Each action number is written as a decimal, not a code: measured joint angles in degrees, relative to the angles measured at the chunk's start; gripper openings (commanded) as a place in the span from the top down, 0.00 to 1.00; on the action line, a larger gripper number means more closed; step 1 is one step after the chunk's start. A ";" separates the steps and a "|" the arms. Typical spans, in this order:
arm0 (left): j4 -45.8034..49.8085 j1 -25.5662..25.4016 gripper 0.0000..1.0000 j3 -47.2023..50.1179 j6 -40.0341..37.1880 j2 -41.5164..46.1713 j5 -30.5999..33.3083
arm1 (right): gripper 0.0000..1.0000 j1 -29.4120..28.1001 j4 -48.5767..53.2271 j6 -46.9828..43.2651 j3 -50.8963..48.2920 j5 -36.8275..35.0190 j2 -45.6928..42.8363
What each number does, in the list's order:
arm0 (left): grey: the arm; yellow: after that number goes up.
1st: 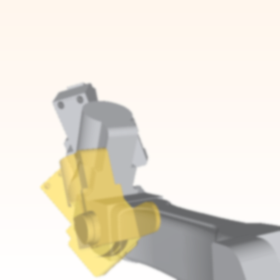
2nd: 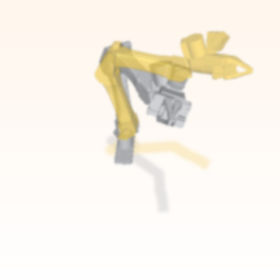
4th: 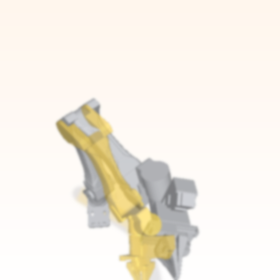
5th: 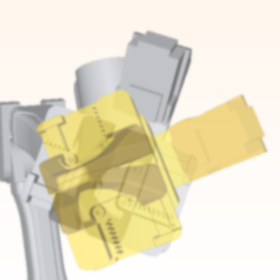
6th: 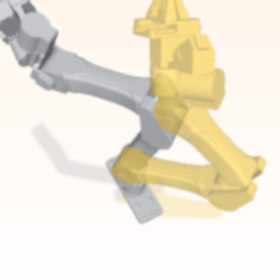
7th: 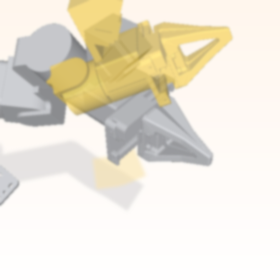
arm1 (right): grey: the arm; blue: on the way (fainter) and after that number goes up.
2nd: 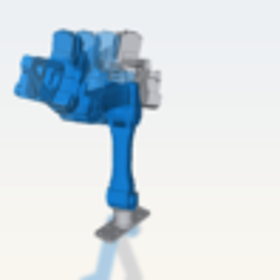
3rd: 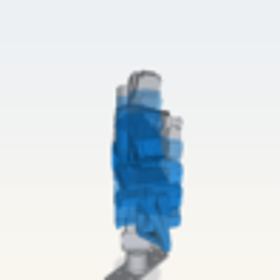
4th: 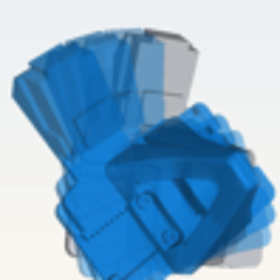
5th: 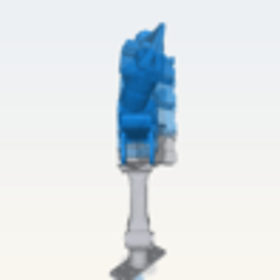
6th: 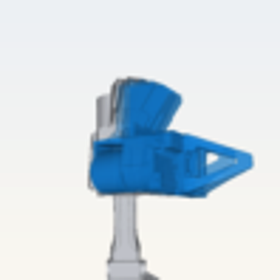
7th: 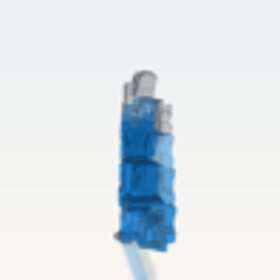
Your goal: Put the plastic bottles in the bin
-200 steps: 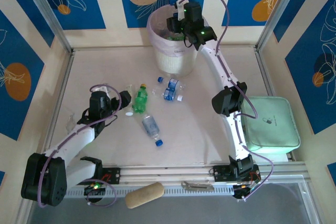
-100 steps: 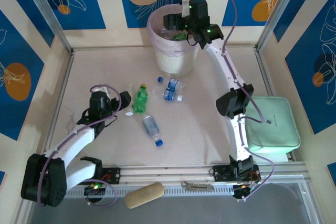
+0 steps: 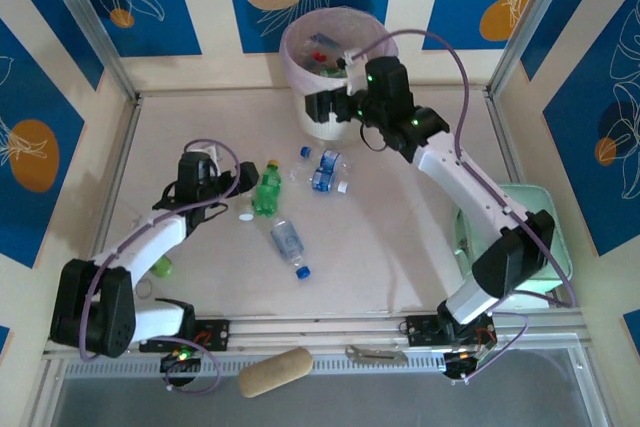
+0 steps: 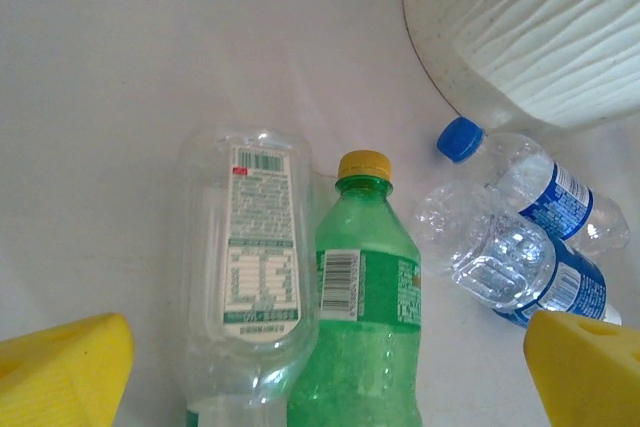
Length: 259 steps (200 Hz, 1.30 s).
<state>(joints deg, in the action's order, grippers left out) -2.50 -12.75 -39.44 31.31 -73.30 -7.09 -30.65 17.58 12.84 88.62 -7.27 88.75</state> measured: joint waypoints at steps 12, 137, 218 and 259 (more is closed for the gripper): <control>1.05 0.00 0.01 -1.66 -0.85 -1.79 -0.15 | 0.01 0.07 -1.03 1.79 -5.75 0.00 -2.51; 10.84 -0.74 0.11 -10.64 -5.86 -14.99 1.18 | 0.01 -1.42 -12.11 19.91 -40.11 -1.49 -16.96; 15.10 -3.21 0.17 -14.51 -7.63 -20.79 7.39 | 0.01 -4.20 -15.02 20.15 -36.41 -0.83 -12.72; 15.50 -3.61 0.21 -14.95 -7.89 -23.30 10.25 | 0.01 -5.03 -14.99 19.54 -35.67 -0.83 -12.55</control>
<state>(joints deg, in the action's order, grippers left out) 12.99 -16.36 -54.39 23.42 -96.60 3.16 -35.68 2.59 32.38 52.95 -8.10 76.20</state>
